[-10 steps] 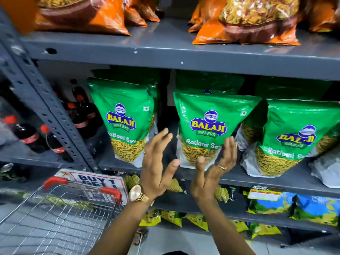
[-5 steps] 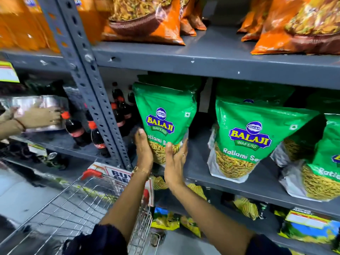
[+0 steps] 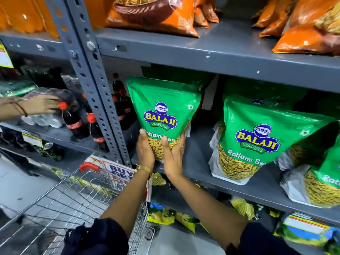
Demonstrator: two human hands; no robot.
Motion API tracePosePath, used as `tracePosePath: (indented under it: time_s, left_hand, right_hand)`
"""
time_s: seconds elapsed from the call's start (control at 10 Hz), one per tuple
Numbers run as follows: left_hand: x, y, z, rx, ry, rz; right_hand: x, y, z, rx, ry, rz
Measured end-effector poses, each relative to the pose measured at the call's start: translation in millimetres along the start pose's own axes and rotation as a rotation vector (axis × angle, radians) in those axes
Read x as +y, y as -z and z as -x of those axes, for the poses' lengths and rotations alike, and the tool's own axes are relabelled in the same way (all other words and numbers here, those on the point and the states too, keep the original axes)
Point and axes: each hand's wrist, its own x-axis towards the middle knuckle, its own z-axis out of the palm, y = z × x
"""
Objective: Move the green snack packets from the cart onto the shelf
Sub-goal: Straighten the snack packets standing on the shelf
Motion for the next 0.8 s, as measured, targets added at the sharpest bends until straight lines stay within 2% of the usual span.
tracePosePath:
  time_s: [0.3, 0.5, 0.6, 0.7, 0.8]
  left_hand:
    - [4, -5, 8, 0.065, -0.010, -0.016]
    - [-1, 2, 8, 0.017, -0.008, -0.083]
    - [1, 7, 20, 0.044, -0.059, -0.177]
    - [10, 16, 55, 0.037, -0.271, -0.283]
    - [26, 22, 82, -0.172, -0.659, -0.389]
  right_hand:
    - [7, 0, -2, 0.025, -0.026, -0.100]
    - [4, 10, 0, -0.051, -0.063, 0.008]
    - [-14, 30, 9, -0.011, -0.064, 0.072]
    - [-38, 64, 36, -0.081, 0.019, 0.037]
    - [-80, 116, 60, -0.173, 0.182, 0.023]
